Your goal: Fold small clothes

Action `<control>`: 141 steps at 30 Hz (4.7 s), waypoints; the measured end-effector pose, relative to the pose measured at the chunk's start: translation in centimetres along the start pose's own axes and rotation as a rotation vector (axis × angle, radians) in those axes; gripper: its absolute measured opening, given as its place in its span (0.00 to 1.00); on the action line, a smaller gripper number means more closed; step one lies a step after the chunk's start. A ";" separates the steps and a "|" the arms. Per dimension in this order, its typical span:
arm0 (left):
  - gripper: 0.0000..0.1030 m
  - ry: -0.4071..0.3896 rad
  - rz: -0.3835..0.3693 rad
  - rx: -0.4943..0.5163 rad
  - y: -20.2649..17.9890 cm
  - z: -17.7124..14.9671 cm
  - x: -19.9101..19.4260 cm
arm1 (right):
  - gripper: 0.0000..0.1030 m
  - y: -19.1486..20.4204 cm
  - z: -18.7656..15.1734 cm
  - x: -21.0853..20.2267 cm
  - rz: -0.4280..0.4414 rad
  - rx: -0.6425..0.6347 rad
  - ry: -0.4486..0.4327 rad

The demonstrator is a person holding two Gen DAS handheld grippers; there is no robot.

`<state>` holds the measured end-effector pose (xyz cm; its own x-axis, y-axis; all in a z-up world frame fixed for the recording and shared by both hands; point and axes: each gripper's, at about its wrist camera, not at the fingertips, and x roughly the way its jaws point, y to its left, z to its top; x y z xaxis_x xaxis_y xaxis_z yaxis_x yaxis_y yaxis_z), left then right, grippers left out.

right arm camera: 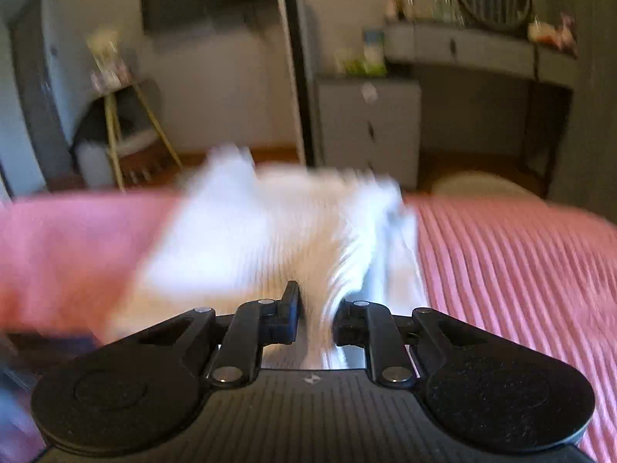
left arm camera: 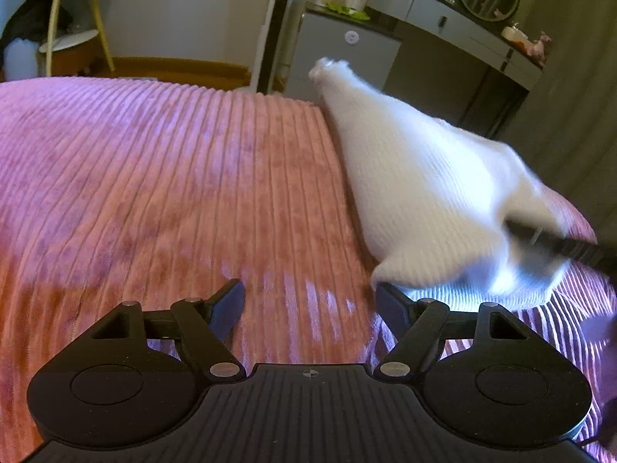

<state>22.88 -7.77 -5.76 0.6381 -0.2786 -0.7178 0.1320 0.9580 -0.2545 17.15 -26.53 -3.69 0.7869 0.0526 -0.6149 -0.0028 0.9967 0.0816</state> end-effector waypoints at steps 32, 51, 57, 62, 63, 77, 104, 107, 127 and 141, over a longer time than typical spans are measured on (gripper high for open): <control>0.77 -0.036 -0.004 -0.037 0.3 1.1 -0.2 | 0.61 -4.8 -6.0 -2.3 0.295 0.818 -0.010; 0.78 -0.024 0.006 -0.045 0.4 1.0 0.1 | 0.61 -4.9 -7.9 -1.4 0.340 0.855 0.023; 0.78 -0.039 0.008 0.033 -0.2 1.0 -0.3 | 0.14 -5.5 -6.1 1.1 0.383 0.902 -0.003; 0.78 -0.041 0.013 0.101 -1.5 0.5 0.3 | 0.12 -3.2 -2.5 -3.5 0.215 0.542 -0.238; 0.78 -0.042 0.015 0.107 -1.6 0.5 0.3 | 0.12 -3.0 -2.3 -4.3 0.198 0.498 -0.272; 0.79 -0.076 0.002 0.017 -0.4 4.1 -1.4 | 0.33 -3.8 -2.3 -3.8 -0.035 0.372 -0.192; 1.00 0.048 -0.252 -0.004 -0.6 8.7 8.7 | 0.79 -10.9 0.1 6.9 0.285 0.551 0.004; 1.00 0.043 -0.275 0.014 -0.7 8.9 8.8 | 0.53 -11.3 0.4 7.1 0.374 0.572 0.015; 0.41 0.002 -0.329 0.033 1.5 10.3 1.8 | 0.39 -5.6 3.5 2.6 0.414 0.444 -0.043; 0.71 -0.047 0.030 0.162 8.6 5.5 -5.7 | 0.61 4.7 -0.2 0.6 0.260 0.307 0.011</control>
<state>24.55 2.47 -0.29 0.6776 -0.2498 -0.6917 0.2308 0.9653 -0.1225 17.47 -21.75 -3.87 0.7776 0.3026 -0.5511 -0.0151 0.8853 0.4647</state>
